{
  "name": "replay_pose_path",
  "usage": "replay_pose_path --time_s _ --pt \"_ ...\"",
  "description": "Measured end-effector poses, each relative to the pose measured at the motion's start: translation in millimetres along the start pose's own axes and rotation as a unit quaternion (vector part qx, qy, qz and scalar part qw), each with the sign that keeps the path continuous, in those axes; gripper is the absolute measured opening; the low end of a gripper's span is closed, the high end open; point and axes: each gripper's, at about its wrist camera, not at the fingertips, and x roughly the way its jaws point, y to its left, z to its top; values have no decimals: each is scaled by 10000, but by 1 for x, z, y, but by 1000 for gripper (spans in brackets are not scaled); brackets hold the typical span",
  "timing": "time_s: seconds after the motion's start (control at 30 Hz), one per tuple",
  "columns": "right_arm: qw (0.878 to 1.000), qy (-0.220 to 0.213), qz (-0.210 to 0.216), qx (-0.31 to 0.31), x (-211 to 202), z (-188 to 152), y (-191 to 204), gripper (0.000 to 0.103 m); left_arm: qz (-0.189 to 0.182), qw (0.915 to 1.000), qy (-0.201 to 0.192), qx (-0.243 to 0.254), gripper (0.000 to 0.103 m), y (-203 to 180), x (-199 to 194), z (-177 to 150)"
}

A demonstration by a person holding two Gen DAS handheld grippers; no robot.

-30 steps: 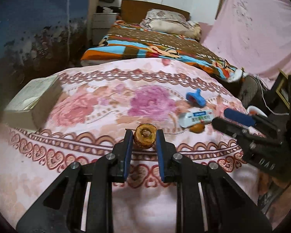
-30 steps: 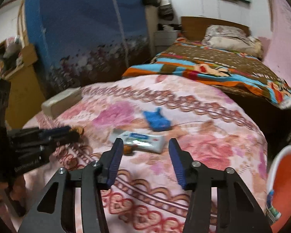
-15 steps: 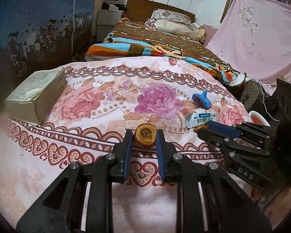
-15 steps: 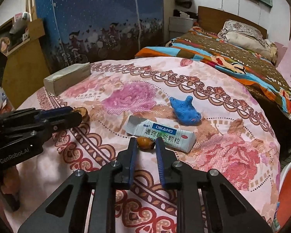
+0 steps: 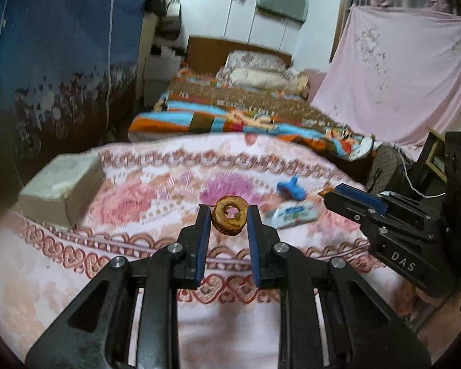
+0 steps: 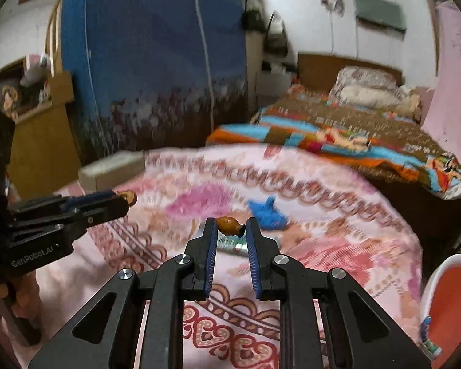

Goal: Collect trash
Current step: 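Grasp the brown ring snack with the left tool while the right tool grasps a small orange piece, then lift both held items and carry them over the orange bucket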

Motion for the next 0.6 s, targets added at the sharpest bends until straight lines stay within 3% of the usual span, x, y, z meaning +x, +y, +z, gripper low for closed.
replay_pose_path --time_s 0.3,0.6 --pt "9888 -1438 -367 162 -55 0 -8 17 -195 9960 -798 359 8 -34 -21 15" --pt "9702 -2233 -710 623 -92 -1 -32 17 -491 9872 -1300 786 8 -74 -34 27"
